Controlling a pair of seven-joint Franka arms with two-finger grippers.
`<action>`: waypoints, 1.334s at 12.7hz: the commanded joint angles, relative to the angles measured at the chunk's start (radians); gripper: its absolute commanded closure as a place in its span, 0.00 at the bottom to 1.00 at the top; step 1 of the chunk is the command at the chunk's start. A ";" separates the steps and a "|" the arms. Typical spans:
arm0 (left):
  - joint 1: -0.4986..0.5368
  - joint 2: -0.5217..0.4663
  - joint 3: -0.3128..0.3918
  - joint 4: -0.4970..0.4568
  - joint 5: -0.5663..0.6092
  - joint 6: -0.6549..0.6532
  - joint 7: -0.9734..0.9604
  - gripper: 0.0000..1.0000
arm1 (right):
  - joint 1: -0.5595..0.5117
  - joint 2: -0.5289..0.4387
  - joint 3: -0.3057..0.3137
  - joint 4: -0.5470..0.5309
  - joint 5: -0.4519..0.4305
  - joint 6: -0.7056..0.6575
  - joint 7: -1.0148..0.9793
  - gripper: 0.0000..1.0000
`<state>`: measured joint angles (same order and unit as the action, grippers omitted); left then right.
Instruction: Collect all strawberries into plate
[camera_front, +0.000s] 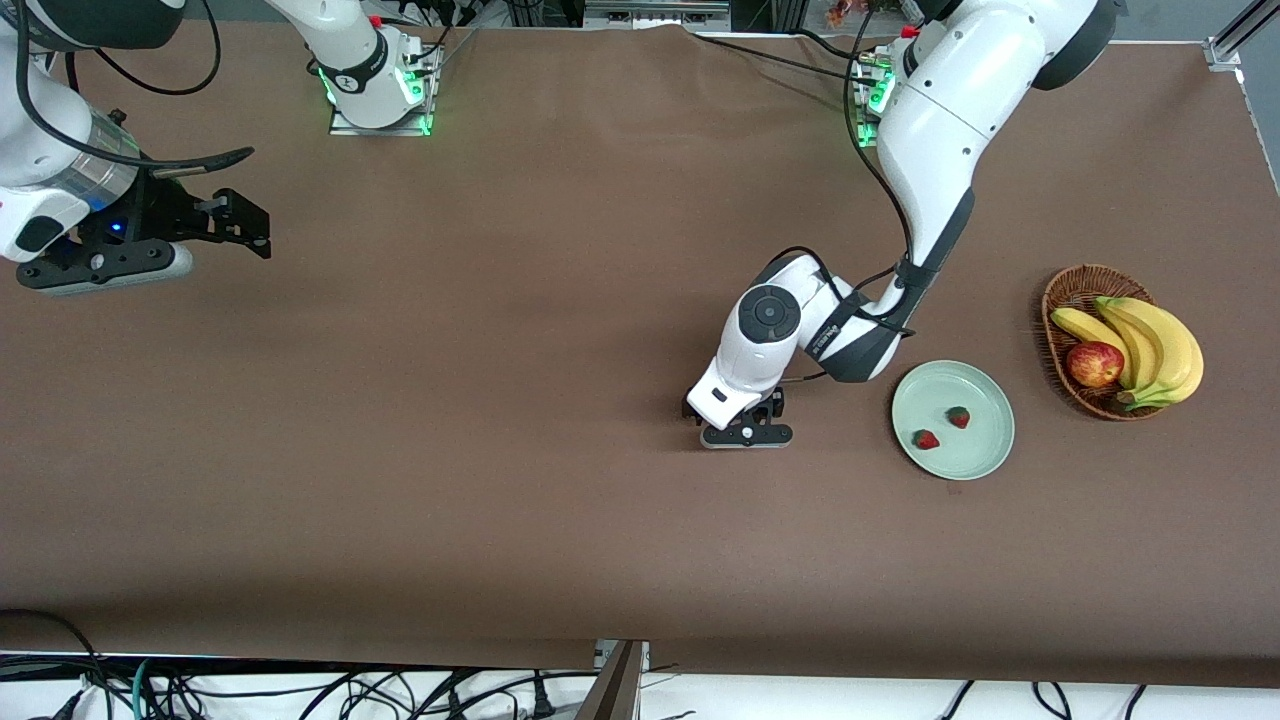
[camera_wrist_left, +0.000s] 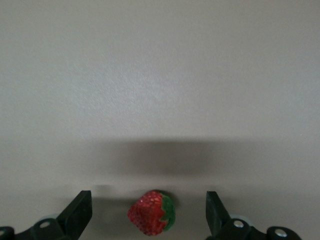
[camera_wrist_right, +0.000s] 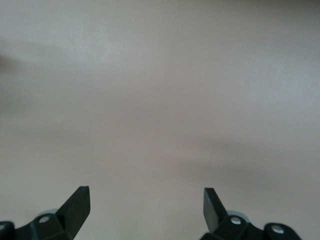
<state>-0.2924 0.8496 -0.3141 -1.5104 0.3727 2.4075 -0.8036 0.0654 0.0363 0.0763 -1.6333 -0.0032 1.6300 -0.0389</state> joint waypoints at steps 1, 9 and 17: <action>-0.007 0.012 0.000 -0.011 0.034 -0.010 -0.023 0.00 | -0.032 -0.003 0.022 0.006 -0.014 0.033 -0.007 0.00; -0.007 0.000 -0.010 -0.024 0.023 -0.021 -0.022 0.98 | -0.038 0.045 0.007 0.064 -0.037 0.063 -0.012 0.00; 0.251 -0.181 -0.003 -0.025 -0.118 -0.293 0.545 1.00 | -0.033 0.057 0.008 0.066 -0.040 0.073 0.002 0.00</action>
<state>-0.1169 0.7441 -0.3128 -1.5043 0.3277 2.1865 -0.4524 0.0383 0.0883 0.0741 -1.5871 -0.0226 1.6974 -0.0388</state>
